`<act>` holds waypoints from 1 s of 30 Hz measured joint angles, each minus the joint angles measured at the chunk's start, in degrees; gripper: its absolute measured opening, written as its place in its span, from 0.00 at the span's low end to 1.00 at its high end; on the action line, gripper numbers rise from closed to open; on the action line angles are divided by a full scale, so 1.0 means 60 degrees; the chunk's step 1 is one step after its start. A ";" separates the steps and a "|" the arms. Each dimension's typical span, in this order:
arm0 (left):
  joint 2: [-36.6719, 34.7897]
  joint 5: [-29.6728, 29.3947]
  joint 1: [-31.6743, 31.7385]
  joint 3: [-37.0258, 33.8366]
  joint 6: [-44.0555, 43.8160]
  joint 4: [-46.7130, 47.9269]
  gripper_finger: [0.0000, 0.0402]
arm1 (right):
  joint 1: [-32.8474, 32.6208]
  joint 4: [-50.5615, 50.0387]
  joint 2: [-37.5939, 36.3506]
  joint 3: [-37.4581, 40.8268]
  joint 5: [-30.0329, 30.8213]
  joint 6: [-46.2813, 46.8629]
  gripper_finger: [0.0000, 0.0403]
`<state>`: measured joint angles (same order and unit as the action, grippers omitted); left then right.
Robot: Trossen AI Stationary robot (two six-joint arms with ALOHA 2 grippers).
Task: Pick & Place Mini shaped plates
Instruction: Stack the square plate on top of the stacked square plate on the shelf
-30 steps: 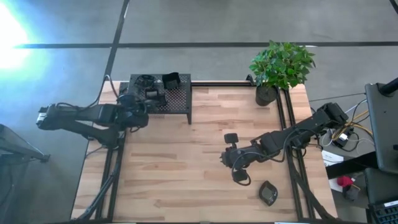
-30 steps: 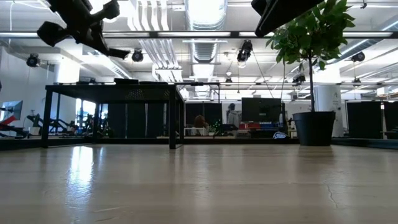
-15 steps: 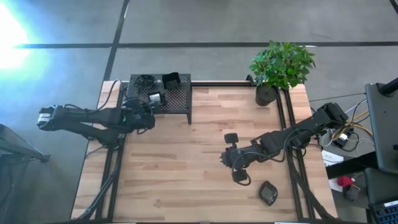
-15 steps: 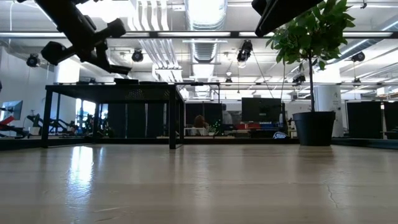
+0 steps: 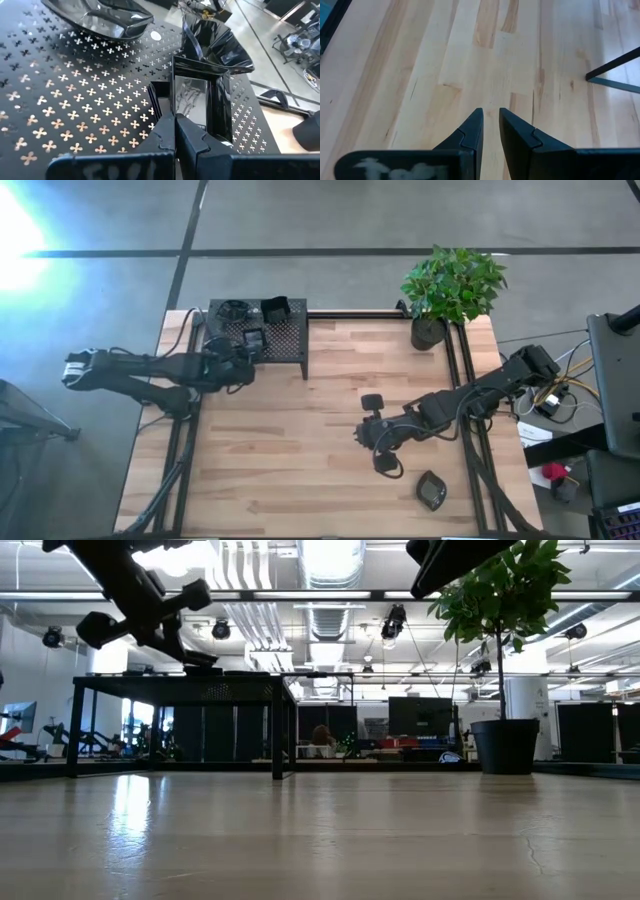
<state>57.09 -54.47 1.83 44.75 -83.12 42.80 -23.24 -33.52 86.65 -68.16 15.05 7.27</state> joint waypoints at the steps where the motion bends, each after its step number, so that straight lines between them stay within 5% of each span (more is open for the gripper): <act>1: 0.0043 0.0043 0.0017 0.0000 -0.0053 -0.0030 0.00 | 0.0000 -0.0003 0.0000 0.0000 0.0000 0.0014 0.14; 16: 0.0275 0.0100 0.0130 0.0000 0.0072 -0.0385 0.00 | -0.0025 -0.0012 -0.0004 0.0000 -0.0003 0.0039 0.14; 30: 0.0218 0.0384 0.0265 0.0024 0.0326 -0.0360 0.15 | -0.0025 -0.0014 -0.0004 0.0000 -0.0003 0.0036 0.14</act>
<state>58.40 -52.16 3.42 44.90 -81.17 40.64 -23.40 -33.61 86.63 -68.16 15.03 7.49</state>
